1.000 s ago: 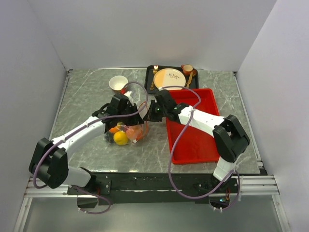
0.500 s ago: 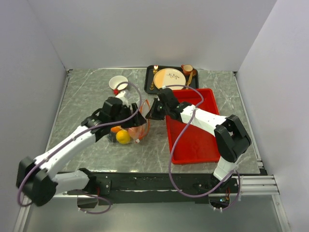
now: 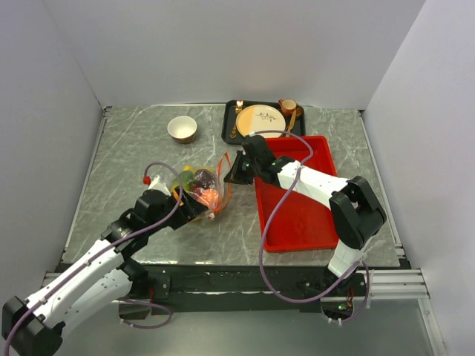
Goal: Place the food in the zip-top bag and seal the zipper
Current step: Adjust the zipper food storage bag at the center of the board.
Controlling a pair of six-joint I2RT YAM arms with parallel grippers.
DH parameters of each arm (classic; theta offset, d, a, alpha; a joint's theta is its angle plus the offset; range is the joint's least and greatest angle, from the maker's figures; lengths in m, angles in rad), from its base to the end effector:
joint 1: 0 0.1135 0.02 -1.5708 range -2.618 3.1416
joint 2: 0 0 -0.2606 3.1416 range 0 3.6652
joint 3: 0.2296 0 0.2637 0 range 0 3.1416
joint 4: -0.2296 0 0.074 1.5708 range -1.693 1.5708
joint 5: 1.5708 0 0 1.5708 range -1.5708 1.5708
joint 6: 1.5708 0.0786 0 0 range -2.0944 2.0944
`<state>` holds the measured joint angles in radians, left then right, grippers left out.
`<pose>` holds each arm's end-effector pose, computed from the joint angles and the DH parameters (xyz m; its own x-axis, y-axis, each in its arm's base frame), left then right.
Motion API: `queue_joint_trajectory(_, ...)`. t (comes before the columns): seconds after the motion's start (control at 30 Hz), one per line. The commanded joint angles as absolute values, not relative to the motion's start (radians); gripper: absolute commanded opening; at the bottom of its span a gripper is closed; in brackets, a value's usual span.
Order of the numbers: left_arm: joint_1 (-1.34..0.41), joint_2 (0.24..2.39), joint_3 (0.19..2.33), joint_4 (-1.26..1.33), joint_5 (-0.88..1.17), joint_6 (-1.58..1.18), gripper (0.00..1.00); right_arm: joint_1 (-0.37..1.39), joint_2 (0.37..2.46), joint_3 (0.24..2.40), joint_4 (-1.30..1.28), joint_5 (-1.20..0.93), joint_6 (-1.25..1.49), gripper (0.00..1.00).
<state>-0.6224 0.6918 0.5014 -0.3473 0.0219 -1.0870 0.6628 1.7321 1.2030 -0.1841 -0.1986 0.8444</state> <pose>0.1728 -0.1261 0.2119 -0.7230 -0.5705 -0.3896 -0.0901 0.6370 -0.7655 0.3279 0.2756 0.1941 -0.8814 0.2417 -0.4058 -0.0932 0.7532 0.6511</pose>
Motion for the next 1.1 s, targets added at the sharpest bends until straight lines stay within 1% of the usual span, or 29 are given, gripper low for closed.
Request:
queue_joint_trajectory(0.0,-0.640,0.601,0.400,-0.157,0.003,-1.374,0.72,0.650,1.700,1.239,-0.176,-0.181,0.845,0.00)
queue_joint_trajectory(0.1,-0.641,0.601,0.359,-0.109,0.005,-1.446,0.72,0.650,1.697,1.242,-0.173,-0.181,0.845,0.00)
queue_joint_trajectory(0.27,-0.652,0.672,0.305,-0.008,0.003,-1.534,0.71,0.649,1.695,1.246,-0.183,-0.176,0.841,0.00)
queue_joint_trajectory(0.3,-0.658,0.679,0.299,0.049,0.003,-1.546,0.69,0.649,1.695,1.246,-0.183,-0.176,0.841,0.00)
queue_joint_trajectory(0.4,-0.663,0.696,0.284,0.058,-0.035,-1.584,0.64,0.649,1.694,1.243,-0.181,-0.184,0.842,0.00)
queue_joint_trajectory(0.57,-0.663,0.664,0.229,0.107,-0.078,-1.654,0.56,0.650,1.694,1.243,-0.179,-0.193,0.839,0.00)
queue_joint_trajectory(0.93,-0.663,0.729,0.196,0.213,-0.049,-1.692,0.50,0.647,1.689,1.246,-0.184,-0.195,0.833,0.00)
queue_joint_trajectory(1.03,-0.664,0.732,0.192,0.229,-0.054,-1.703,0.46,0.647,1.689,1.244,-0.184,-0.196,0.833,0.00)
queue_joint_trajectory(1.07,-0.664,0.736,0.192,0.230,-0.052,-1.704,0.42,0.649,1.689,1.246,-0.184,-0.196,0.830,0.00)
